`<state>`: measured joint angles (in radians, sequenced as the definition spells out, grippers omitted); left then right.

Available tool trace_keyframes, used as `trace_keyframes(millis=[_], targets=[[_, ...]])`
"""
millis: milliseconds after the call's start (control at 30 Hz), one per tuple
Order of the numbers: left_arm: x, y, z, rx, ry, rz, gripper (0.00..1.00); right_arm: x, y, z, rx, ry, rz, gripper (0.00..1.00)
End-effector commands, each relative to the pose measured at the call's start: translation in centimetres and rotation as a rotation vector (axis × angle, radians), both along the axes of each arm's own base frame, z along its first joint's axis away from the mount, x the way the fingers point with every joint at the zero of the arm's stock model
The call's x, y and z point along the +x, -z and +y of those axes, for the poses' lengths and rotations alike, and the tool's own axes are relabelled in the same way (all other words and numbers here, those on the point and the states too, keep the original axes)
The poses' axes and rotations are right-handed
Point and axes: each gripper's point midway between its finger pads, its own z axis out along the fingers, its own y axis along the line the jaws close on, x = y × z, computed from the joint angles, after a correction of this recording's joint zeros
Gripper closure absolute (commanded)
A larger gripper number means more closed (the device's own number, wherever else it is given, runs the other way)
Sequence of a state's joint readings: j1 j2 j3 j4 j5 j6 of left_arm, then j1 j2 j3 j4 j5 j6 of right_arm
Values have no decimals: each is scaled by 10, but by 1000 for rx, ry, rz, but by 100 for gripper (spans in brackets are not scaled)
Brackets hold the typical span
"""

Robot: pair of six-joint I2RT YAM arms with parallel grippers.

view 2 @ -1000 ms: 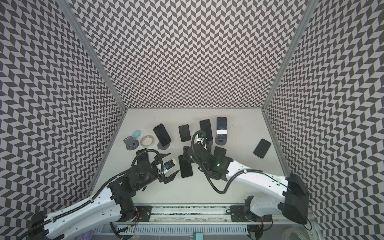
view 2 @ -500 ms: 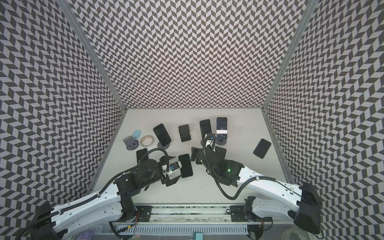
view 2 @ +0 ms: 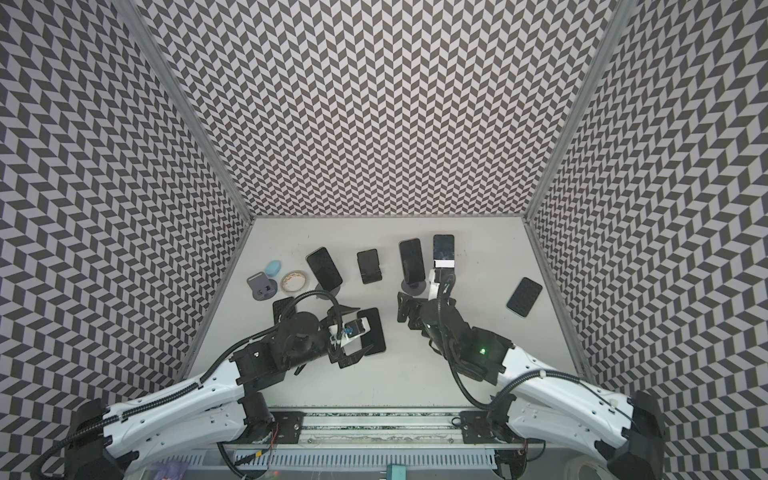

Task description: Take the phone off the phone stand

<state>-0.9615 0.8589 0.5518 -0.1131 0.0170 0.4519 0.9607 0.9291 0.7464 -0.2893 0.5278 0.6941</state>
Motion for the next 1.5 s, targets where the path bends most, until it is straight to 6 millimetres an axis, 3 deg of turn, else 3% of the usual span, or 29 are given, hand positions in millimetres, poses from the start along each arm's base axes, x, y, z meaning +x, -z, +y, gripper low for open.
trace_keyframes(millis=[0, 200, 533, 1000, 1267, 1467], targets=[[-5, -35, -7, -101, 47, -61, 3, 4, -18, -7, 38, 24, -56, 1], [-7, -59, -15, -161, 79, -97, 3, 6, -10, -15, 3, 50, -34, 1], [-1, -70, -35, -207, 115, -109, 3, 8, -2, -33, -53, 121, -21, 1], [11, -68, -84, -190, 212, -116, 3, 21, 20, -65, -63, 204, 41, 1], [13, -71, -117, -201, 295, -130, 3, 26, 32, -87, -130, 241, 54, 14], [21, -56, -129, -186, 304, -157, 2, 30, 47, -111, -156, 286, 89, 12]])
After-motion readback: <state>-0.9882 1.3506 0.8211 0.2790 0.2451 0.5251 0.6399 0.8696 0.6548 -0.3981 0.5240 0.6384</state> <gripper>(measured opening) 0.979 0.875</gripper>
